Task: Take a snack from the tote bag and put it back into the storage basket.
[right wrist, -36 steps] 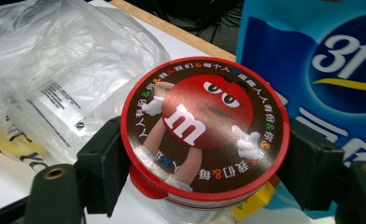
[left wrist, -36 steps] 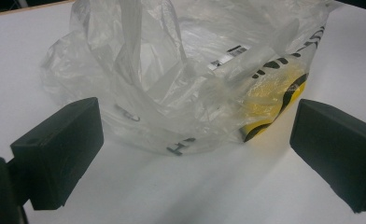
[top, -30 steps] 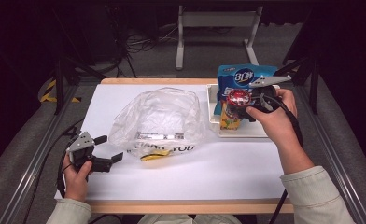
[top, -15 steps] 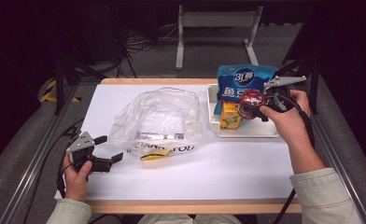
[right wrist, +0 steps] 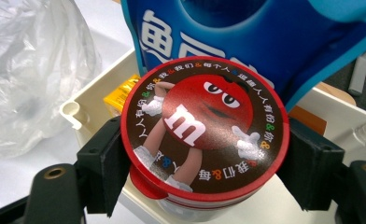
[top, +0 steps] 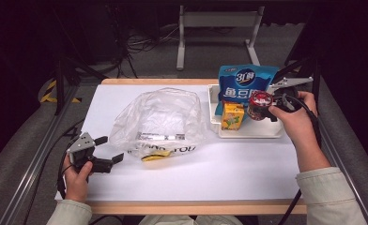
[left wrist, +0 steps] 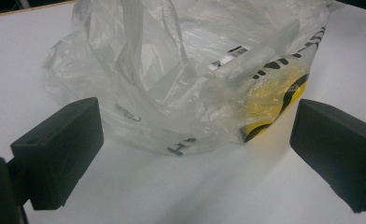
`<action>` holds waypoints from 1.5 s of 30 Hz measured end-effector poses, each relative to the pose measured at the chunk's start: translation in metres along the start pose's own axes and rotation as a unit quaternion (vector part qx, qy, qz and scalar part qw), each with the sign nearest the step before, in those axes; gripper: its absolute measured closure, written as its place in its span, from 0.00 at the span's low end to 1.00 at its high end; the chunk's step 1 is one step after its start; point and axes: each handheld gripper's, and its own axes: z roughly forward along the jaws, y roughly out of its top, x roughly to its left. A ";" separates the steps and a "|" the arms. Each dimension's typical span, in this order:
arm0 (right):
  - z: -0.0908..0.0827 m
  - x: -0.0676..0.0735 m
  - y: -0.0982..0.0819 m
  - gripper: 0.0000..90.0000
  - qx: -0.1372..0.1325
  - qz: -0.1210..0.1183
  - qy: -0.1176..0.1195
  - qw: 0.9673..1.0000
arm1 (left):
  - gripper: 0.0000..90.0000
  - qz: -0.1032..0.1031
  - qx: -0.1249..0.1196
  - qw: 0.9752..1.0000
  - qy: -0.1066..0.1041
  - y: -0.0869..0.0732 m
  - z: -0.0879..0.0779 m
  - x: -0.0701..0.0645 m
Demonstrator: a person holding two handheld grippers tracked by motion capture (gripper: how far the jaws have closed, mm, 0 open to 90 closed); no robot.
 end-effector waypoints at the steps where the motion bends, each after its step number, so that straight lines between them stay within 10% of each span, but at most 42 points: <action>1: 0.001 -0.002 -0.001 0.29 0.002 0.000 0.000 1.000 | 0.03 0.000 0.000 1.000 0.000 0.000 0.000 0.000; 45: 0.053 -0.041 -0.064 0.29 0.005 -0.024 0.014 1.000 | 0.03 0.000 0.002 1.000 0.003 -0.001 -0.001 0.000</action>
